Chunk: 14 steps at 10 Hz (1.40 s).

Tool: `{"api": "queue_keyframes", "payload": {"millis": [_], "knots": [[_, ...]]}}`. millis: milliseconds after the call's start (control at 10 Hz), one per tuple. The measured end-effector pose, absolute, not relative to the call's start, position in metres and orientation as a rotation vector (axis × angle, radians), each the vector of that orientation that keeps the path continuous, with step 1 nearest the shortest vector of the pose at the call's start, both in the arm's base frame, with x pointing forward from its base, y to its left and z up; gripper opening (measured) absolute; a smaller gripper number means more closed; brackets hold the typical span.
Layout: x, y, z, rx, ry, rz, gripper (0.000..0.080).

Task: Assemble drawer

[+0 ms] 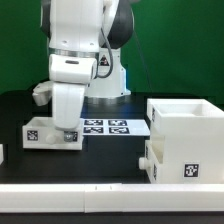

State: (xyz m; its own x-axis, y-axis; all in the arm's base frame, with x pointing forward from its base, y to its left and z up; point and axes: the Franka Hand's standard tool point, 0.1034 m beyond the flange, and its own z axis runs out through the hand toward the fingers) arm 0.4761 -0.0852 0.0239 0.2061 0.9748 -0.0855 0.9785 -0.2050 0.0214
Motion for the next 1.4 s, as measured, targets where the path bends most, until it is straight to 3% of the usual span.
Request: {"api": "queue_keyframes", "payload": {"millis": [500, 700, 900, 1300, 1400], "knots": [[0.486, -0.068, 0.023, 2.709, 1.476, -0.131, 0.0034], [0.515, -0.086, 0.023, 2.960, 1.047, -0.137, 0.0034], [0.518, -0.106, 0.022, 3.013, 0.929, -0.164, 0.0034], [0.520, -0.099, 0.021, 3.127, 0.510, -0.149, 0.0034], [0.526, -0.113, 0.018, 3.151, 0.357, -0.091, 0.0034]]}}
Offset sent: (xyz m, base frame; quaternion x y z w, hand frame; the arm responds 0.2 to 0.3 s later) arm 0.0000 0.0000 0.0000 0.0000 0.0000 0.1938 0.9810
